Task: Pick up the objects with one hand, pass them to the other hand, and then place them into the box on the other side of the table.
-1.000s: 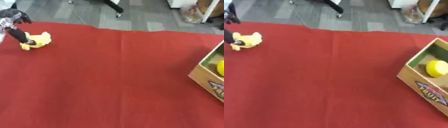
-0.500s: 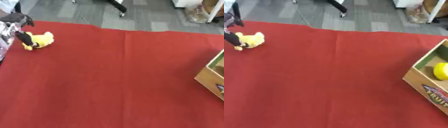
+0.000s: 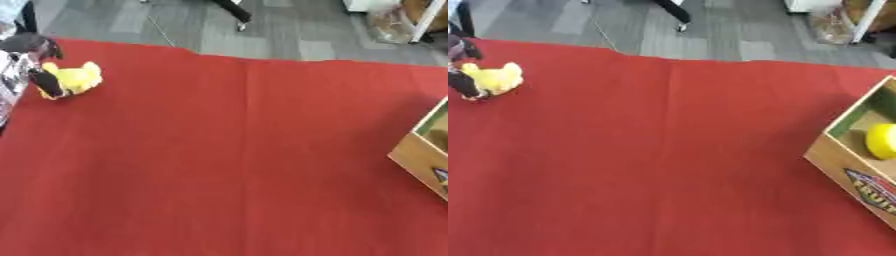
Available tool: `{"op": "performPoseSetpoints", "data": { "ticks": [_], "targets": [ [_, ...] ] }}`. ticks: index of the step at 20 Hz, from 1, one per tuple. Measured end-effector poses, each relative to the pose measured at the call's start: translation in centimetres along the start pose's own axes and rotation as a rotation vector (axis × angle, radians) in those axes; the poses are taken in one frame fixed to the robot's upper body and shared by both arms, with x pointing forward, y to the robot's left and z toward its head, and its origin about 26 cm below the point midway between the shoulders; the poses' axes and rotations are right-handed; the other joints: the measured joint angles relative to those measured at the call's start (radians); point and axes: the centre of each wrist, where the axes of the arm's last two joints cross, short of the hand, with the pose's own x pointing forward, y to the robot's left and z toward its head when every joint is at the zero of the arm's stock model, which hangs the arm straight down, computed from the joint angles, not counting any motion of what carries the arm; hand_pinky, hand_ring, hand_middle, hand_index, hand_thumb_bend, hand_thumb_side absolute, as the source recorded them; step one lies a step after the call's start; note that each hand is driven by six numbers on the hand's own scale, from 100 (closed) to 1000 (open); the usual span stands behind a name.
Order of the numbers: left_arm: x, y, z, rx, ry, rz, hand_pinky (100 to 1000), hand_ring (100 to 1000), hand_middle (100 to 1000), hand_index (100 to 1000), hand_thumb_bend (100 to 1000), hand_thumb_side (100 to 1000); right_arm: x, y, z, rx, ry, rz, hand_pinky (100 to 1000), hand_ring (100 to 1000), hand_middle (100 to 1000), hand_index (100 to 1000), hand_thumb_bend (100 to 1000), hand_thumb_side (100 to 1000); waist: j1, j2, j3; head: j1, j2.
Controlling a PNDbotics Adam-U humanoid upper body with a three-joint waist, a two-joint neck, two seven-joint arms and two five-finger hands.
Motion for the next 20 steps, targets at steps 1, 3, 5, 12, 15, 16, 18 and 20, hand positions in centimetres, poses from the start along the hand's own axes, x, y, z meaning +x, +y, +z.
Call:
{"op": "performPoseSetpoints", "data": {
  "ticks": [1,3,5,12,15,16,18,20],
  "targets": [
    [-0.07,-0.08,-0.04,-0.001,0.007,-0.005,791,797,757,763,601,100,0.03,0.01,-0.02,0.000,-0.001,0.000,928,826,890,960,100,567,0.000,0.003,-0.001,0.002,-0.003],
    [-0.23,-0.19,-0.12,-0.004,0.022,-0.014,792,799,760,766,582,100,0.03,0.03,-0.02,0.001,-0.002,0.001,928,826,890,959,100,569,0.000,0.009,-0.004,0.006,-0.008],
    [-0.36,-0.21,-0.16,-0.007,0.034,-0.018,794,802,763,769,575,100,0.02,0.04,-0.03,0.002,-0.004,0.002,928,826,890,959,100,570,0.000,0.011,-0.005,0.009,-0.008],
    [-0.59,-0.19,-0.22,-0.018,0.058,-0.021,795,803,766,763,447,105,-0.16,0.08,-0.07,0.006,-0.007,0.002,928,826,890,959,100,576,0.000,0.023,-0.011,0.017,-0.016],
    [-0.65,-0.18,-0.23,-0.023,0.064,-0.018,777,775,724,688,360,105,-0.20,0.18,-0.08,0.008,-0.009,-0.002,928,827,890,959,100,578,0.000,0.025,-0.011,0.020,-0.017],
    [-0.68,-0.20,-0.24,-0.027,0.065,-0.017,775,773,719,683,355,105,-0.22,0.17,-0.08,0.009,-0.009,-0.002,928,827,890,959,100,578,0.000,0.025,-0.011,0.020,-0.017],
    [-0.72,-0.25,-0.27,-0.035,0.065,-0.017,761,747,672,599,320,102,-0.35,0.13,-0.09,0.007,-0.005,-0.002,929,827,891,959,100,579,0.000,0.025,-0.011,0.018,-0.017],
    [-0.73,-0.26,-0.27,-0.036,0.066,-0.019,750,734,651,561,293,101,-0.39,0.11,-0.09,0.006,-0.003,-0.002,929,827,891,959,100,580,0.000,0.025,-0.011,0.016,-0.016]
  ]
}}
